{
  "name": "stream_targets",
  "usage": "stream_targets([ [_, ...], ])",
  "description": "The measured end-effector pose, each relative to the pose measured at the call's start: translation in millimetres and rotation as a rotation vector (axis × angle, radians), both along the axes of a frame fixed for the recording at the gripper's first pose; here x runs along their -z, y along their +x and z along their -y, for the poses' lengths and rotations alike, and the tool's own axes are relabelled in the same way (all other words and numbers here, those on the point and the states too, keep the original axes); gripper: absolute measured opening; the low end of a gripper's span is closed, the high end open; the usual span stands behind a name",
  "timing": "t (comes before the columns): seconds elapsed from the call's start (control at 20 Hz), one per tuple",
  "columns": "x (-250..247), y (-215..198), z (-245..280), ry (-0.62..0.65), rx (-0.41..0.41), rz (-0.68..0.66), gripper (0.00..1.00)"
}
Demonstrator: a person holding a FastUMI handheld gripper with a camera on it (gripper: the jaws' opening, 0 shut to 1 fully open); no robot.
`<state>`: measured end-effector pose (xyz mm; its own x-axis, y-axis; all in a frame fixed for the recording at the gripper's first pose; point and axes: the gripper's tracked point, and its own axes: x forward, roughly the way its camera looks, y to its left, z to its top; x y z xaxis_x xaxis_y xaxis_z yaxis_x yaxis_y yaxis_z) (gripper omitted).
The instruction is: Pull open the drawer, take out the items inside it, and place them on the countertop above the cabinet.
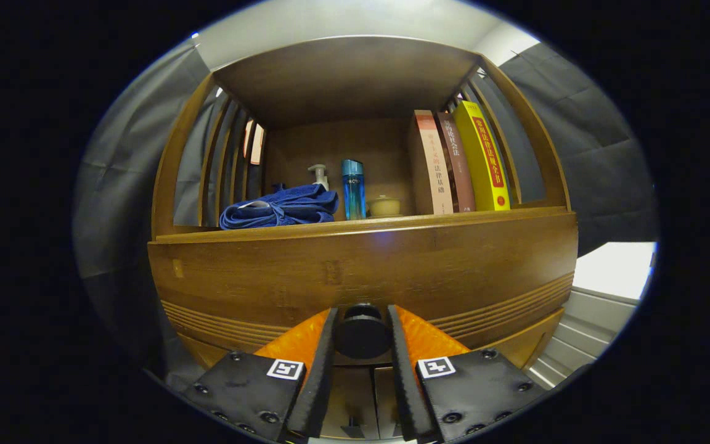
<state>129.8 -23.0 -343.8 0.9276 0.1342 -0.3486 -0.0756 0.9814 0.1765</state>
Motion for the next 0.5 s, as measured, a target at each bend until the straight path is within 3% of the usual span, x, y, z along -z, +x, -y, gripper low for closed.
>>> stream_targets([
  [0.2, -6.4, 18.6, 0.9, -0.060, 0.008, 0.028, 0.43],
  [0.5, -15.2, 8.6, 3.7, -0.045, 0.020, 0.039, 0.43],
])
